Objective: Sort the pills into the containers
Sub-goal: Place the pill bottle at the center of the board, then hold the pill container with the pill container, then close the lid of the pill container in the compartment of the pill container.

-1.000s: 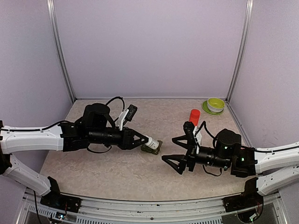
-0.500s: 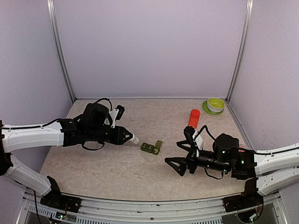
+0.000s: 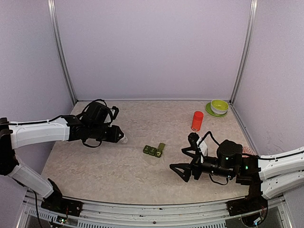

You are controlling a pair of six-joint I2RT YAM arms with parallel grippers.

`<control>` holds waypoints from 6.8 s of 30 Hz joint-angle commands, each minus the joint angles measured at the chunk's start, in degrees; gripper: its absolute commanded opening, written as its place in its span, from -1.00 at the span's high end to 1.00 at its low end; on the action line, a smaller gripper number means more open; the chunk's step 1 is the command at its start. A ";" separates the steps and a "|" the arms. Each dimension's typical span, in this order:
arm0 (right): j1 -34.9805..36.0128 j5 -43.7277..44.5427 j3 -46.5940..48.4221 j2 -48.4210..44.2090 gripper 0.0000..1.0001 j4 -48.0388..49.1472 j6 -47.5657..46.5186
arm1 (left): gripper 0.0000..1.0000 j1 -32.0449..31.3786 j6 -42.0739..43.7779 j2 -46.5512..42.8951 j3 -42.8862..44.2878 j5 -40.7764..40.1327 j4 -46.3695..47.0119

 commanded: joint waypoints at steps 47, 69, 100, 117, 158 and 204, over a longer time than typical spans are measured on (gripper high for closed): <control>-1.34 4.78 -0.42 0.85 -1.00 -0.32 7.73 | -0.97 6.38 3.53 1.45 3.22 3.23 3.78; -19.72 -15.12 9.65 18.60 -0.95 1.60 13.90 | -0.97 -2.11 3.32 22.24 9.25 9.41 12.51; -26.86 -28.31 19.90 47.42 -0.73 17.23 22.22 | -0.97 -4.81 5.66 29.93 9.97 6.91 15.55; -27.63 -30.38 26.17 54.21 -0.66 16.57 23.75 | -0.78 -4.71 5.73 31.40 8.73 8.91 18.20; -28.51 -36.09 24.95 57.71 -0.59 25.86 28.15 | -0.20 -3.74 4.66 30.95 6.82 12.53 19.77; -29.30 -47.55 23.17 60.79 0.85 32.61 27.00 | -0.20 -3.39 4.60 31.49 6.68 12.30 19.67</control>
